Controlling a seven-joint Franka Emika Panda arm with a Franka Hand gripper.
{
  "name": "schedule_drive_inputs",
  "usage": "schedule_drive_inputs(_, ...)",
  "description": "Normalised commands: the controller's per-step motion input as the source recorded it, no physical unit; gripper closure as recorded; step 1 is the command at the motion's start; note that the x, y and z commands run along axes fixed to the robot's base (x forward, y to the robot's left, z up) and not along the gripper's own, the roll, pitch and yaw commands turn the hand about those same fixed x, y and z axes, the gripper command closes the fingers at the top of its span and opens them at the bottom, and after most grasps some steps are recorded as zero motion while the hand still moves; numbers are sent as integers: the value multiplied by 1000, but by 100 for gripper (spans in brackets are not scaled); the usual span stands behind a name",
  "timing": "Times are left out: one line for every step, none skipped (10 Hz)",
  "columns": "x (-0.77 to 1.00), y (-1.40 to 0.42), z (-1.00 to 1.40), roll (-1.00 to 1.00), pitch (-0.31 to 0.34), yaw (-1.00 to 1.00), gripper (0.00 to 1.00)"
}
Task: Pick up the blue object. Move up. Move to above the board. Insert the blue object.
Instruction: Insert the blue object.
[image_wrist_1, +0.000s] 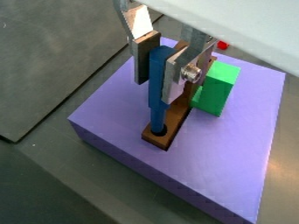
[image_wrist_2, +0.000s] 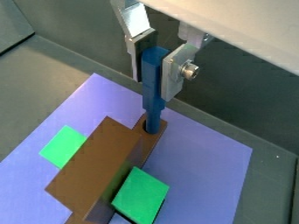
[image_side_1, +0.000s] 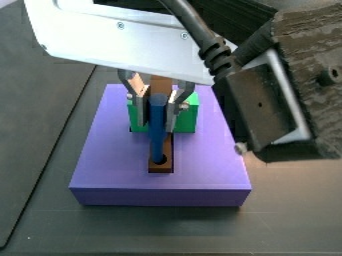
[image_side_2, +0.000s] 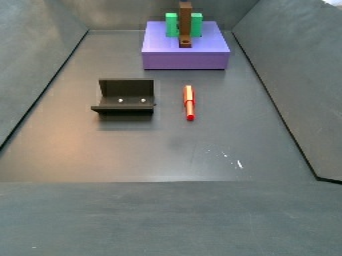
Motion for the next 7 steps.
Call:
schedule_drive_inputs(0,-31,-169,-39,0,0,100)
schedule_drive_inputs(0,0,-191,-19,0,0,100)
schedule_drive_inputs(0,0,-197,0,0,0,100)
schedule_drive_inputs(0,0,-177,0,0,0,100)
schedule_drive_inputs(74,-29,-151,0,0,0,100)
schedule_drive_inputs(206,-26,-180,0,16,0,100)
schedule_drive_inputs(137,0,-191,0,11,0,100)
